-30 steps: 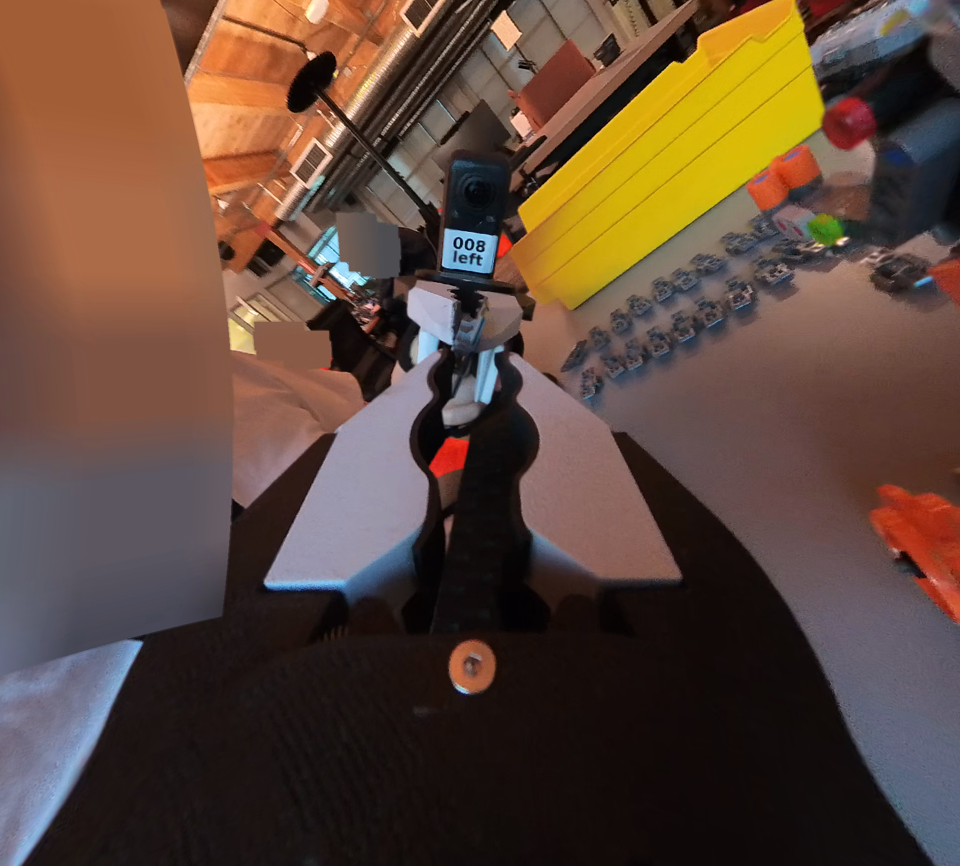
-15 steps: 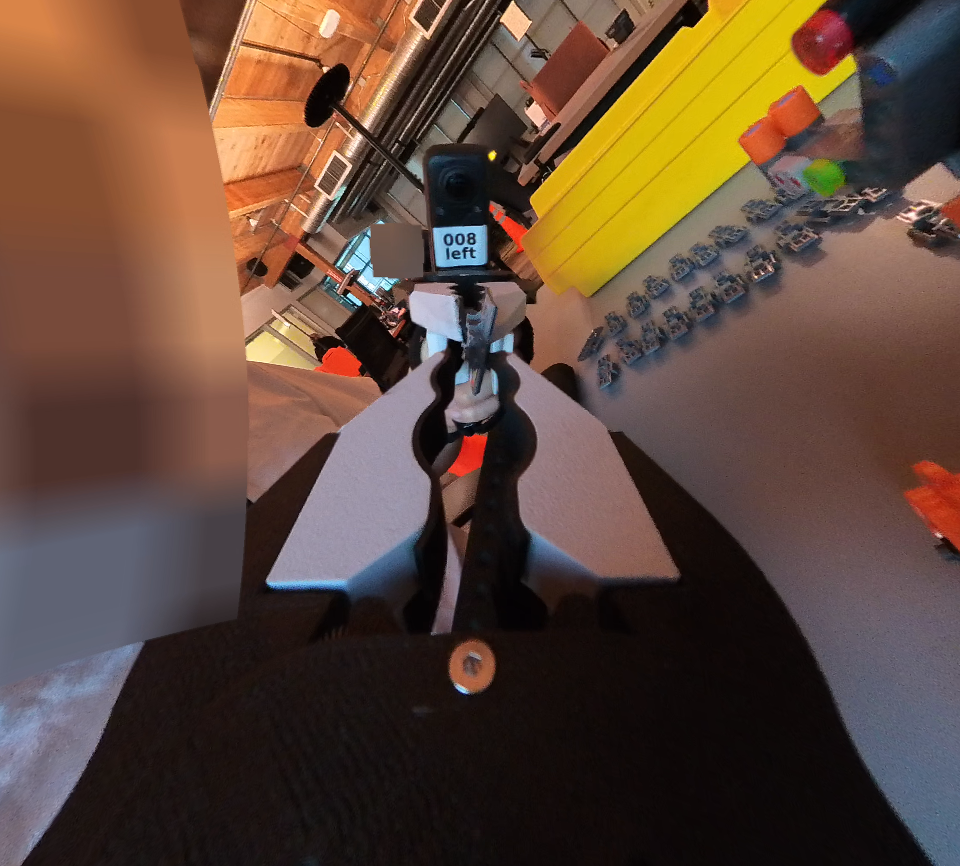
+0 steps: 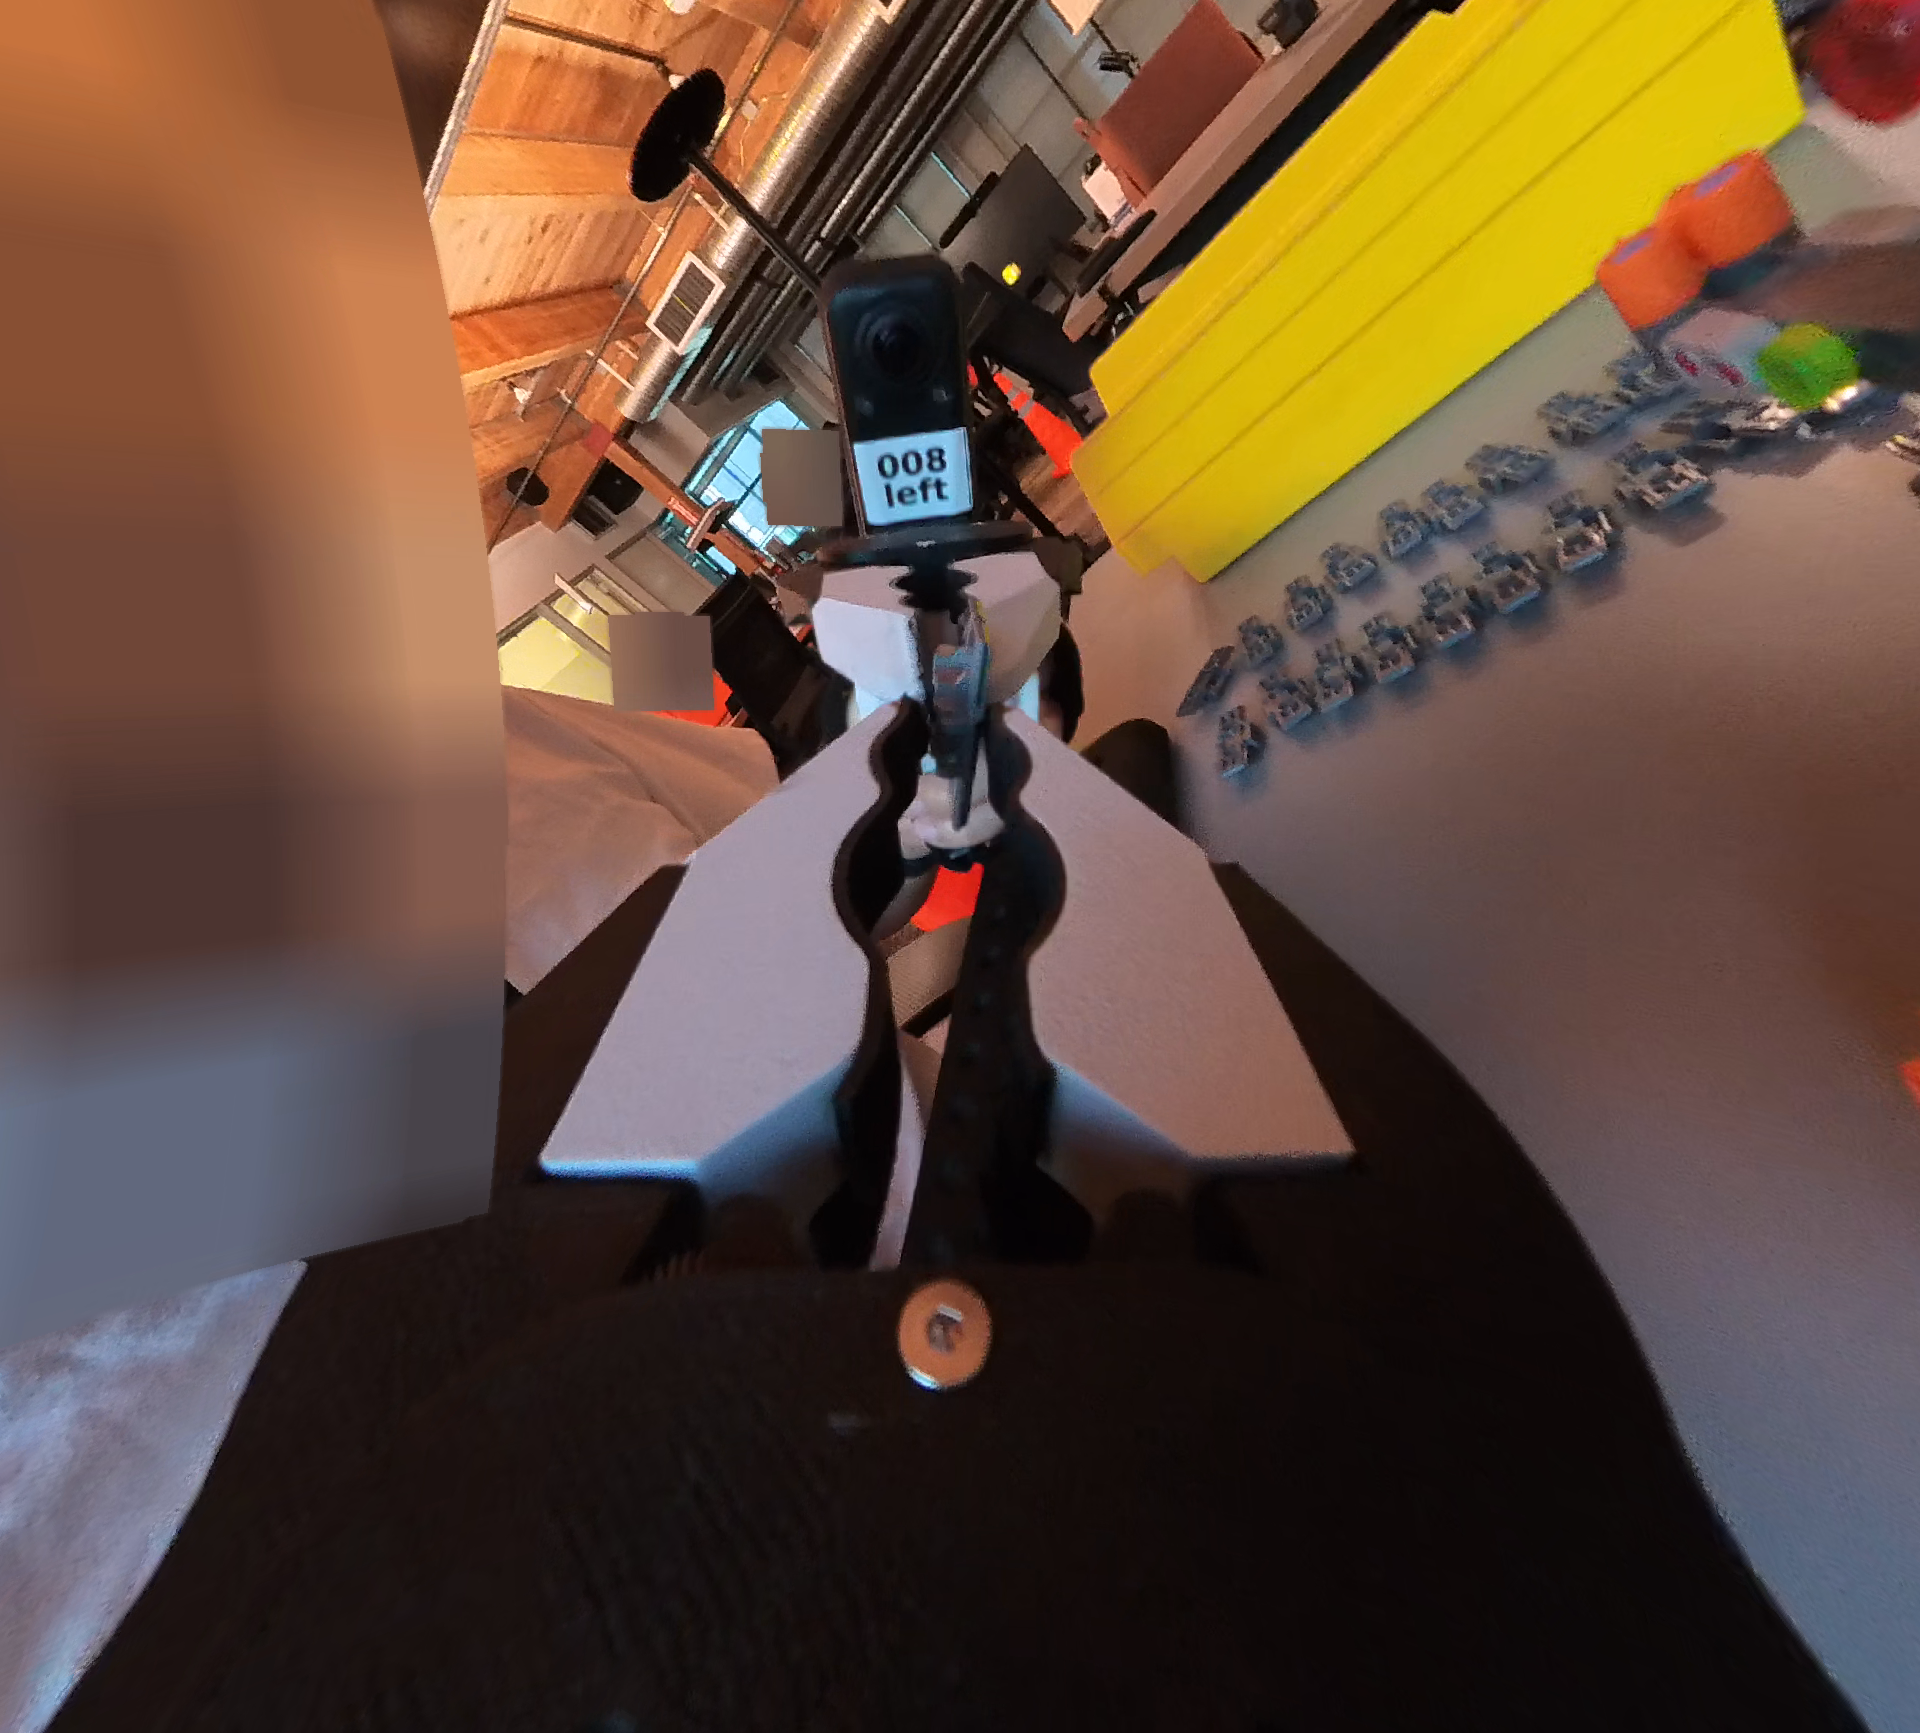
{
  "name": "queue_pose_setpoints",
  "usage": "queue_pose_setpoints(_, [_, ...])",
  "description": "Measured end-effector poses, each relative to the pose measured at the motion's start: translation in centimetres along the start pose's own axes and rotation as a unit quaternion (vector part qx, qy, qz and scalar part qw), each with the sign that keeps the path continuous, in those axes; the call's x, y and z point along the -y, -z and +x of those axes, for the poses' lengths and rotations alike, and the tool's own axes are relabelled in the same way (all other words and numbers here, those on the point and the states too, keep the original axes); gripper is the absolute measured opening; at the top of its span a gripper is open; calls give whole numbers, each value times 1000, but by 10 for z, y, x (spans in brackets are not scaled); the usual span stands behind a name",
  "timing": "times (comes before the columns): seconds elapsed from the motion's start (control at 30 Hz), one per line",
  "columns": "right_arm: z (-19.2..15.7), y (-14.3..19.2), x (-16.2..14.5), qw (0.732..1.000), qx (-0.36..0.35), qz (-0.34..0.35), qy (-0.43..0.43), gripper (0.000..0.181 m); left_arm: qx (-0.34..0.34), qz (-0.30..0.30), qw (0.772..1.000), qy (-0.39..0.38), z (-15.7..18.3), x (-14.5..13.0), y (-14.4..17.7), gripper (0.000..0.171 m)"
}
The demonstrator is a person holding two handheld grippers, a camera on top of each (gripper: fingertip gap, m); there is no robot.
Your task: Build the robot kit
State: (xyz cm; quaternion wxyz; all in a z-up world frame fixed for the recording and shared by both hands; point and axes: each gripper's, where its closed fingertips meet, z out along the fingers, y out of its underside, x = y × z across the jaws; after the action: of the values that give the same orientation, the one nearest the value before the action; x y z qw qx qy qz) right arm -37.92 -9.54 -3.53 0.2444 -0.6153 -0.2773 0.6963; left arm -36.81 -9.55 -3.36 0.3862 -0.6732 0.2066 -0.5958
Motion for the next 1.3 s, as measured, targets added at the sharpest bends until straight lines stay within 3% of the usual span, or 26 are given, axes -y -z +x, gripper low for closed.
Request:
queue_pose_setpoints(0.37, [-21, 2, 3, 997, 33, 1, 71, 5, -38, -2, 996, -78, 21, -1, 2, 4])
queue_pose_setpoints(0.6, [-22, 0, 2, 990, 4, 0, 144, 5, -45, -14, 995, -86, 19, -2, 8, 10])
queue_pose_setpoints(0.97, [-13, 0, 8, 999, 8, 30, 40, 10, -71, -29, 996, 37, 10, -5, 3, 5])
queue_pose_setpoints(1.3, [5, 2, 2, 999, -41, -18, 10, 14, -40, -54, 997, 33, 1, -11, 3, 5])
